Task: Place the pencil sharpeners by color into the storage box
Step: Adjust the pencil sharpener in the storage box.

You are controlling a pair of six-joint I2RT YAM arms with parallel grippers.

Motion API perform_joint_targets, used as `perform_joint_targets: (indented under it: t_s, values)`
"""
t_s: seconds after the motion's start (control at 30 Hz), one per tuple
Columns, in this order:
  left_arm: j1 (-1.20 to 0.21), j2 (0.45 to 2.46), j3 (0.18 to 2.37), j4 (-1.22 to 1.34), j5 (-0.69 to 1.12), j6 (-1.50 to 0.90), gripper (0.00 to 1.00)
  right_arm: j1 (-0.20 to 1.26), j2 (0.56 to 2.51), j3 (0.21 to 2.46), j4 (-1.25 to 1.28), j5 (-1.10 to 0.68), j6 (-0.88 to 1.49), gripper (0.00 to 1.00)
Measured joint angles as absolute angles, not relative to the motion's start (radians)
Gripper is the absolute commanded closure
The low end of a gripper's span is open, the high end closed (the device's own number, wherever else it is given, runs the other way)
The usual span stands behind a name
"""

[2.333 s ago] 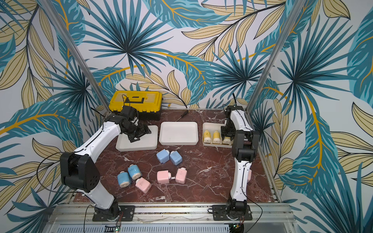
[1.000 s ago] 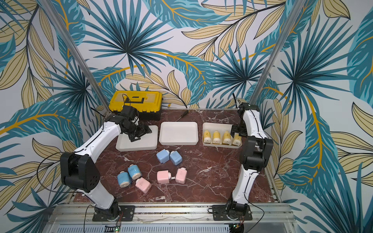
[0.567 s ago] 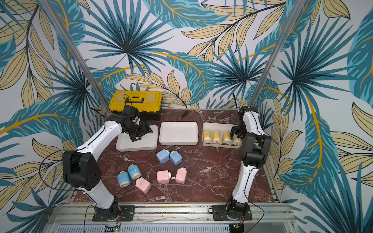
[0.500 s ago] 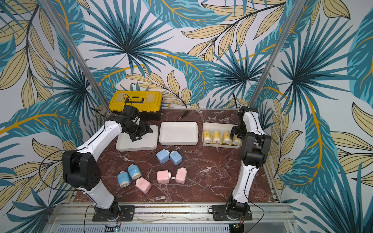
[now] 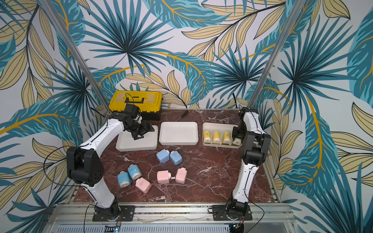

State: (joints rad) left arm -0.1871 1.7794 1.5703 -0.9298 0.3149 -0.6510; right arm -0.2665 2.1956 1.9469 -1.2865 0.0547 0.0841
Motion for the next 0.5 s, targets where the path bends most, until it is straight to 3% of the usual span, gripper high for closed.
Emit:
perform_joint_targets:
  t_s: [0.5]
  values:
    - [-0.187, 1.796, 1.576, -0.928, 0.319, -0.648, 0.15, -0.254, 2.196, 1.946, -1.237, 0.060, -0.002, 0.59]
